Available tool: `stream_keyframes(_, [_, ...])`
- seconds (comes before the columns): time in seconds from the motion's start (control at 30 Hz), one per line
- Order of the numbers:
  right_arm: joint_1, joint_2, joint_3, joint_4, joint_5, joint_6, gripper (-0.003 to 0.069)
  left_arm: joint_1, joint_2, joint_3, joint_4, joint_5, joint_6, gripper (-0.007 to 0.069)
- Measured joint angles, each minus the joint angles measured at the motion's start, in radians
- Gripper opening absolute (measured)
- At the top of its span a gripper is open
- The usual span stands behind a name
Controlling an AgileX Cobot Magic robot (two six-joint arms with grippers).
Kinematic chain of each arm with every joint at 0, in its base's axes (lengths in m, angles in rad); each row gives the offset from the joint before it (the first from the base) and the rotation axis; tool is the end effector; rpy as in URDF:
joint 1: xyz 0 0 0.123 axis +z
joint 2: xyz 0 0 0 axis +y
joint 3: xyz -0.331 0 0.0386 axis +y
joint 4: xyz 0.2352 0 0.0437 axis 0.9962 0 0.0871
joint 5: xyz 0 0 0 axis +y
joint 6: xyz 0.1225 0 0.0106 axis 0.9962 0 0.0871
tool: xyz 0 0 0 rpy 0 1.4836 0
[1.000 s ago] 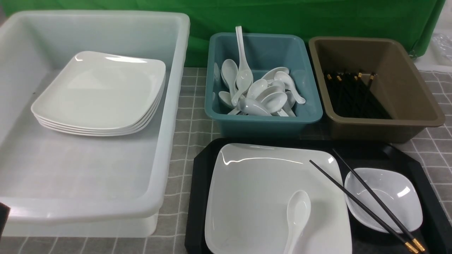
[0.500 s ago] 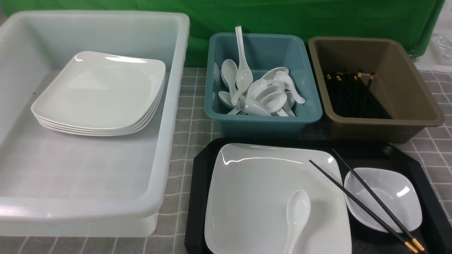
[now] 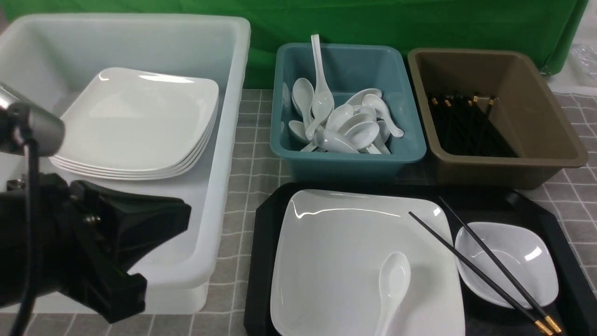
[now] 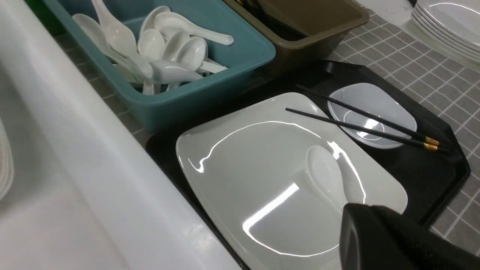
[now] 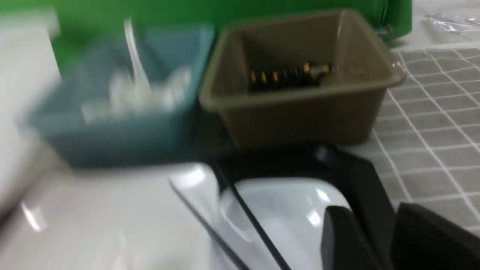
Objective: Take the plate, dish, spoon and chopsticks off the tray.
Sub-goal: Use the right arm to grab a pair of chopsticks from the plate
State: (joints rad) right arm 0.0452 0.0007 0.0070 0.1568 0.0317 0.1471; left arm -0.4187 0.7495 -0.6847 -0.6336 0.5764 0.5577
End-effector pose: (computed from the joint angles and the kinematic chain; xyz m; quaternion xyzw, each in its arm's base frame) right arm 0.0273 0.0019 0.2095 0.0872 0.6843 0.1274 0.7126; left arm 0.0987 -0.0874 0.3534 0.2608 0.8013 -0.2427 0.4806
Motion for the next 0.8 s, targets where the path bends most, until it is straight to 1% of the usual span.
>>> stream_keyframes(0.1, [0.000, 0.000, 0.000, 0.011, -0.083, 0.106, 0.0239, -0.003, 0.000, 0.000, -0.001, -0.014, 0.044, 0.0004])
stream_keyframes(0.2, [0.000, 0.000, 0.000, 0.018, -0.146, 0.176, 0.0239, -0.003, 0.000, -0.001, 0.000, -0.031, 0.079, 0.0004])
stream_keyframes(0.3, [0.001, 0.000, 0.000, 0.029, -0.151, 0.271, 0.0239, -0.003, 0.000, -0.001, 0.002, -0.039, 0.093, 0.0004])
stream_keyframes(0.33, [0.007, 0.000, 0.000, 0.029, -0.140, 0.307, 0.0240, -0.003, 0.000, -0.001, 0.002, -0.045, 0.093, 0.0004])
stream_keyframes(0.37, [0.028, 0.000, -0.005, 0.029, -0.111, 0.317, 0.0248, -0.003, 0.000, -0.001, 0.003, -0.052, 0.093, 0.0004])
stream_keyframes(0.43, [0.068, 0.013, -0.032, 0.028, -0.063, 0.286, 0.0269, -0.003, 0.000, -0.001, 0.003, -0.066, 0.093, 0.0004])
stream_keyframes(0.5, [0.153, 0.082, -0.134, 0.028, -0.004, 0.174, 0.0290, -0.003, 0.000, -0.001, 0.003, -0.074, 0.094, 0.0004])
stream_keyframes(0.53, [0.153, 0.082, -0.134, 0.028, -0.004, 0.174, 0.0290, -0.003, 0.000, -0.001, 0.003, -0.076, 0.094, 0.0004])
stream_keyframes(0.6, [0.210, 0.159, -0.221, 0.027, 0.044, 0.118, 0.0290, -0.003, 0.000, -0.001, 0.003, -0.084, 0.094, 0.0004])
stream_keyframes(0.63, [0.258, 0.250, -0.307, 0.026, 0.130, 0.067, 0.0283, -0.003, 0.000, -0.001, 0.003, -0.089, 0.094, 0.0004])
stream_keyframes(0.7, [0.313, 0.389, -0.435, 0.022, 0.261, -0.020, 0.0269, -0.003, 0.000, -0.001, 0.003, -0.093, 0.094, 0.0004])
stream_keyframes(0.73, [0.349, 0.509, -0.510, 0.011, 0.358, -0.086, 0.0265, -0.003, 0.000, -0.001, 0.003, -0.093, 0.094, 0.0004])
stream_keyframes(0.8, [0.384, 0.685, -0.620, -0.030, 0.513, -0.154, 0.0262, -0.003, 0.000, -0.001, 0.003, -0.089, 0.094, 0.0004])
